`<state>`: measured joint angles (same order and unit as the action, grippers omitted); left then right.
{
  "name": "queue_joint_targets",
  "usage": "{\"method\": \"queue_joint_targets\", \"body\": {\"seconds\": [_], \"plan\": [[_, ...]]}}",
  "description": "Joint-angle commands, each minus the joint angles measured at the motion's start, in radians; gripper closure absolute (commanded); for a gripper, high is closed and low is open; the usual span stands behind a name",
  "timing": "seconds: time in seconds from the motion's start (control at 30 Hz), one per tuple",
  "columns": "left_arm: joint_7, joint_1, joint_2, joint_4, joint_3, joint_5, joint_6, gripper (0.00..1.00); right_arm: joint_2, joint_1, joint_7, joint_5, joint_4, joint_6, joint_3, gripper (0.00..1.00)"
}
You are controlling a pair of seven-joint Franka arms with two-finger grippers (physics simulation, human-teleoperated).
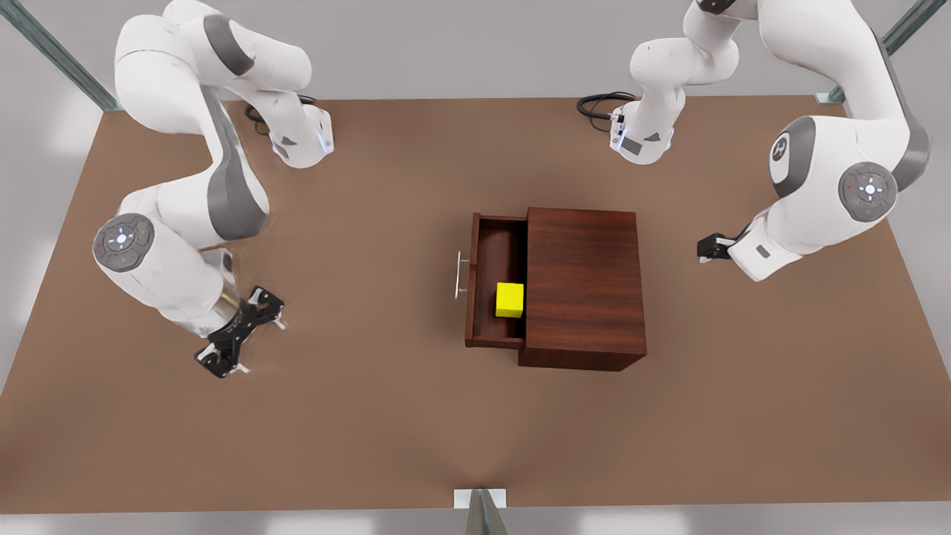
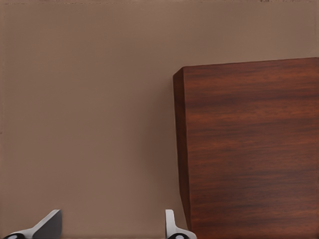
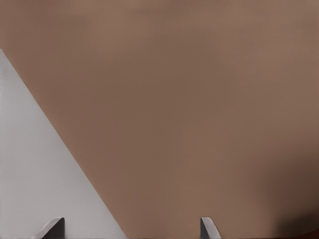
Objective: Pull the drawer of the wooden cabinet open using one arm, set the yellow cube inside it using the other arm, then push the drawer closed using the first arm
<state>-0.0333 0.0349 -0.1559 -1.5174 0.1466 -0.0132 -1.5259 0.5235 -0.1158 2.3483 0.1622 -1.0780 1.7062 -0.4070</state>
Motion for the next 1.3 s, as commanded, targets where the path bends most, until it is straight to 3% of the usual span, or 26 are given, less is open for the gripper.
{"method": "queue_joint_targets", "body": {"seconds": [0.0,0.07,0.1,0.13,0.17,0.23,0.27,0.3,0.4,0.47,0.5,0.57,0.83,1.13,1.27], "plan": [[0.009,-0.006,-0.001,0.008,0.004,-0.001,-0.007,0.0,-0.005,-0.079,-1.191,0.045,0.0,-0.227,0.008,0.0],[0.611,-0.079,-0.005,0.063,0.103,0.029,0.004,0.9,0.013,-0.137,-1.757,0.103,-0.036,-0.226,0.037,0.0],[0.915,-0.159,-0.011,0.078,0.143,0.019,0.004,0.93,0.003,-0.055,-1.923,0.05,-0.129,-0.166,0.169,0.0],[1.211,-0.277,-0.019,0.106,0.146,0.019,0.004,0.93,-0.049,0.105,-1.931,-0.111,-0.282,-0.016,0.377,0.0],[1.472,-0.363,-0.056,0.169,0.148,0.021,0.003,0.93,-0.085,0.183,-1.937,-0.158,-0.367,0.043,0.456,0.0],[1.887,-0.503,-0.134,0.23,0.146,0.015,-0.074,0.94,-0.143,0.18,-1.992,-0.148,-0.407,0.093,0.461,0.0],[2.005,-0.539,-0.149,0.23,0.146,0.015,-0.124,0.94,-0.163,0.168,-2.333,-0.151,-0.439,0.081,0.479,0.0],[2.153,-0.581,-0.189,0.232,0.145,0.01,-0.201,0.94,-0.166,0.168,-2.405,-0.158,-0.431,0.069,0.524,0.0],[2.688,-0.734,-0.45,0.411,0.131,-0.228,-0.41,0.95,-0.165,0.159,-2.402,-0.159,-0.43,0.073,0.527,0.0],[2.802,-0.774,-0.508,0.421,0.085,-0.24,-0.522,0.95,-0.198,0.151,-2.397,-0.207,-0.474,0.082,0.527,0.0],[2.866,-0.777,-0.516,0.421,0.071,-0.237,-0.557,0.95,-0.27,0.137,-2.396,-0.207,-0.592,0.168,0.527,0.0],[2.908,-0.779,-0.548,0.419,0.048,-0.237,-0.593,0.95,-0.324,0.137,-2.338,-0.216,-0.698,0.254,0.525,0.0],[2.928,-0.846,-0.657,0.414,-0.013,-0.258,-0.677,0.95,-0.324,0.136,-2.331,-0.217,-0.694,0.256,0.53,0.0],[2.745,-0.877,-0.691,0.35,-0.013,-0.318,-0.655,0.97,-0.316,0.136,-2.331,-0.217,-0.691,0.259,0.528,0.0],[2.644,-0.877,-0.686,0.35,-0.013,-0.307,-0.559,0.97,-0.316,0.137,-2.331,-0.217,-0.691,0.26,0.528,0.0]]}}
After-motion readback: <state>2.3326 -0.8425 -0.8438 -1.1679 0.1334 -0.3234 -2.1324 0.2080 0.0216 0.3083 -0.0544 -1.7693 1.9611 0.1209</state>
